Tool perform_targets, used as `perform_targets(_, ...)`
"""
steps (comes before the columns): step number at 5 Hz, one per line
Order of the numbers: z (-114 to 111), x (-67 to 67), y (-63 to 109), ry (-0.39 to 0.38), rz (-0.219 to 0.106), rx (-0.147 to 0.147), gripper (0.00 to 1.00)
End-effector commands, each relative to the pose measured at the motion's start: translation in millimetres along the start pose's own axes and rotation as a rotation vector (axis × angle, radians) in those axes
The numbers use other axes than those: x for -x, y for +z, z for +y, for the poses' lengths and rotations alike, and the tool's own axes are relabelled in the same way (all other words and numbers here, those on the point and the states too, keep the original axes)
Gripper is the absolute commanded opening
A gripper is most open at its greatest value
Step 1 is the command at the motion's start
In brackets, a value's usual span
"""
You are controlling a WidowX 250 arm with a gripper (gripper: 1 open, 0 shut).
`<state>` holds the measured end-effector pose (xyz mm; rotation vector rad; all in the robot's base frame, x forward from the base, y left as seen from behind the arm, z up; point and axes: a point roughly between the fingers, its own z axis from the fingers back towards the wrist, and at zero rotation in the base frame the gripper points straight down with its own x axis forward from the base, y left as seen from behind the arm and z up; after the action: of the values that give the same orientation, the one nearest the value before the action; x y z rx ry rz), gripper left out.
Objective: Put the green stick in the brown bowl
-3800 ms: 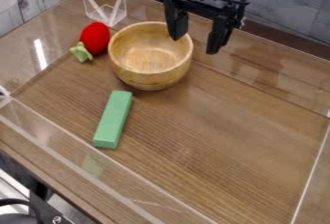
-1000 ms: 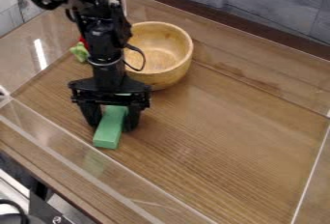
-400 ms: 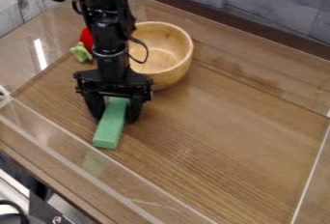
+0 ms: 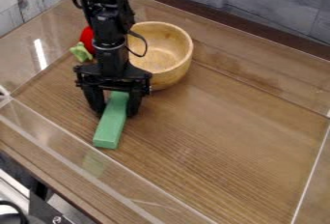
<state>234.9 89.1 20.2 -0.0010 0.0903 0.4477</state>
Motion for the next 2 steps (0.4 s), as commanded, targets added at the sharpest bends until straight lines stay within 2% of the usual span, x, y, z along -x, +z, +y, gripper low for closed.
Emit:
perform_targets(1,1.8,-13.8,12.3,-0.014,-0.037,0.000,1.00)
perform_targets(2,0.3,-11.7,13.3,-0.033,-0.037,0.001,0.00)
